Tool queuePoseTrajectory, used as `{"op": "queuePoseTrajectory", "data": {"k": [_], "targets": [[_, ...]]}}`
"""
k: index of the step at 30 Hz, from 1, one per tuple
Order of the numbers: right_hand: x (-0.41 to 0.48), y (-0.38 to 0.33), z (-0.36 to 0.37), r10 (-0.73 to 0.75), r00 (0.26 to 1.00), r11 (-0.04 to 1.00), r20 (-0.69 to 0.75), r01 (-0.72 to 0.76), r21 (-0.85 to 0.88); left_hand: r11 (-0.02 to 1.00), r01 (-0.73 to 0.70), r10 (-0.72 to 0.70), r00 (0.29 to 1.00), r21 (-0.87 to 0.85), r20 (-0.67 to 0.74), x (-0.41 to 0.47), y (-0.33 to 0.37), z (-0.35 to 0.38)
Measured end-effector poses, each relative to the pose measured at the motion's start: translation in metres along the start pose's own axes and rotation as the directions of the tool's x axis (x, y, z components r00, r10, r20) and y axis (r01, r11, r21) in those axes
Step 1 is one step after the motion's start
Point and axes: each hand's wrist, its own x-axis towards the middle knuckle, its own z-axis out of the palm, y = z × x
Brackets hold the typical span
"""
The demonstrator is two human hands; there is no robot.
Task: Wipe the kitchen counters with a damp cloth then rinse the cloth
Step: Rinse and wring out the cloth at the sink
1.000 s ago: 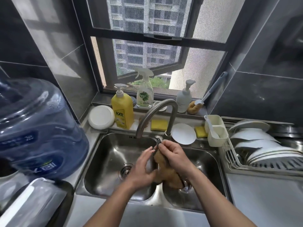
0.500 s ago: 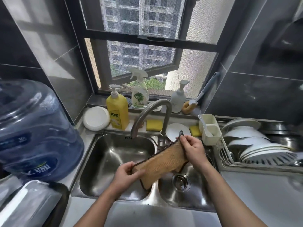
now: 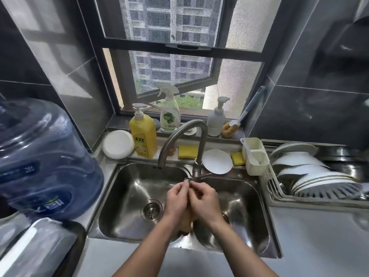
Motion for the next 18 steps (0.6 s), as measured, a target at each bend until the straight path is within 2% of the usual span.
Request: {"op": "queuePoseTrajectory", "data": {"k": [2, 4, 6, 8, 9, 11, 13, 14, 16, 18], "targets": [[-0.006, -0.002, -0.005, -0.046, 0.995, 0.996, 0.089, 0.039, 0.077, 0.996, -0.042, 0.04, 0.999, 0.077, 0.022, 0.002, 0.0, -0.007], [-0.008, -0.003, -0.011, -0.044, 0.988, 0.982, 0.149, 0.016, 0.186, 0.994, -0.059, 0.053, 0.997, 0.089, 0.064, 0.004, 0.001, -0.015], [-0.007, -0.002, -0.014, 0.009, 0.996, 0.949, 0.091, -0.037, 0.312, 0.998, -0.057, 0.054, 0.992, 0.029, 0.117, 0.006, 0.003, -0.019], [0.001, 0.005, -0.018, 0.06, 0.998, 0.943, -0.03, -0.047, 0.329, 0.997, -0.077, 0.074, 0.988, 0.012, 0.134, 0.008, 0.008, -0.022], [0.007, 0.008, -0.021, 0.095, 0.995, 0.935, -0.026, -0.08, 0.344, 0.997, -0.082, 0.08, 0.985, 0.01, 0.15, 0.011, 0.01, -0.025], [0.017, 0.013, -0.028, 0.15, 0.97, 0.891, 0.193, -0.217, 0.399, 0.998, -0.057, 0.056, 0.971, -0.004, 0.232, 0.013, 0.018, -0.03], [0.021, 0.012, -0.032, 0.108, 0.895, 0.826, 0.434, -0.323, 0.462, 0.999, 0.008, 0.003, 0.943, -0.033, 0.333, 0.014, 0.025, -0.037], [0.022, 0.012, -0.033, 0.073, 0.875, 0.806, 0.478, -0.334, 0.488, 0.999, 0.029, -0.017, 0.928, -0.027, 0.372, 0.014, 0.028, -0.04], [0.023, 0.013, -0.034, 0.05, 0.89, 0.779, 0.454, -0.319, 0.54, 1.0, -0.009, 0.004, 0.93, 0.011, 0.369, 0.012, 0.032, -0.045], [0.022, 0.016, -0.034, 0.085, 0.931, 0.793, 0.354, -0.278, 0.542, 0.985, -0.133, 0.104, 0.967, 0.112, 0.232, 0.013, 0.03, -0.046]]}}
